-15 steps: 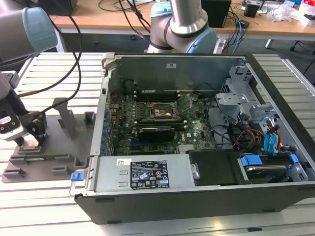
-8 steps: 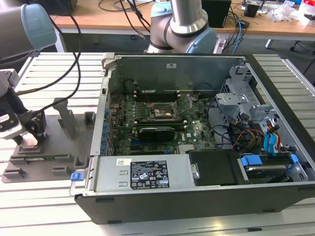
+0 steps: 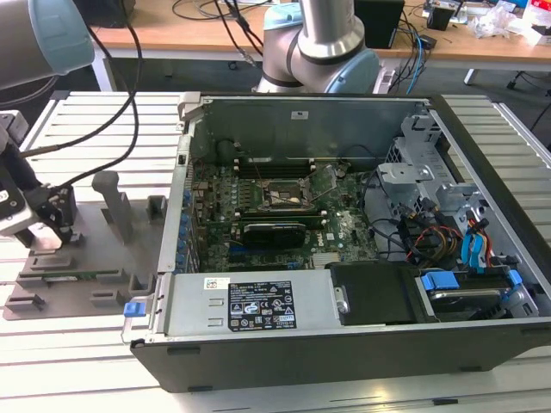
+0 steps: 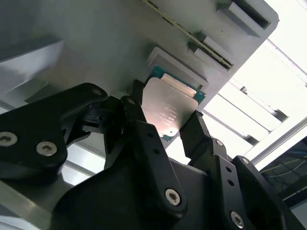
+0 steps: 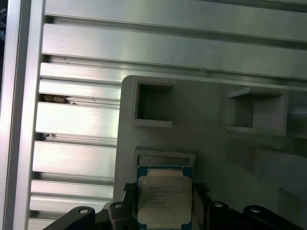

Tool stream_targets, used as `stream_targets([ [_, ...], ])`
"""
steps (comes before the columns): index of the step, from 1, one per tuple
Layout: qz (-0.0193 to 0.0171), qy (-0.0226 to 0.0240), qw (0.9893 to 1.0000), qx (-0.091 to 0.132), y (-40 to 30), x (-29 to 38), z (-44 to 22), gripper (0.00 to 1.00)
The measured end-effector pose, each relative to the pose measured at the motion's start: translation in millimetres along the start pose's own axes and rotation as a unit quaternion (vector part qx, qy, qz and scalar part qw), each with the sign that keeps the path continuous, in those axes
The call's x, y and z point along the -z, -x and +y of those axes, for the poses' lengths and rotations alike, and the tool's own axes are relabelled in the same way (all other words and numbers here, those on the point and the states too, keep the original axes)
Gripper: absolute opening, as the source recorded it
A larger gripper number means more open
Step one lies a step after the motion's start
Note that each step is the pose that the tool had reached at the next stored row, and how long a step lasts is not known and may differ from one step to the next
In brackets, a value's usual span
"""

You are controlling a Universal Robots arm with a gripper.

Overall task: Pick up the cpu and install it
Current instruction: 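Pick up the cpu and move it towards the insertion slot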

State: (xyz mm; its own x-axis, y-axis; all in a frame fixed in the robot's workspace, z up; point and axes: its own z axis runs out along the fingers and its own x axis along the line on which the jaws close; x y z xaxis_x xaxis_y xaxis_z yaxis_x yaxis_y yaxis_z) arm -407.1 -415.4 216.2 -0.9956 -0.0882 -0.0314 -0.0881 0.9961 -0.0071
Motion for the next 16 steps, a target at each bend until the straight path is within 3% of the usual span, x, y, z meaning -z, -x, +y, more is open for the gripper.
stream_targets([
  [9,0.0,0.0,1.0,0.0,0.8,24.5,-0.2,0.55],
  [16,0.0,0.0,1.0,0.0,1.1,35.9,-0.3,0.55],
])
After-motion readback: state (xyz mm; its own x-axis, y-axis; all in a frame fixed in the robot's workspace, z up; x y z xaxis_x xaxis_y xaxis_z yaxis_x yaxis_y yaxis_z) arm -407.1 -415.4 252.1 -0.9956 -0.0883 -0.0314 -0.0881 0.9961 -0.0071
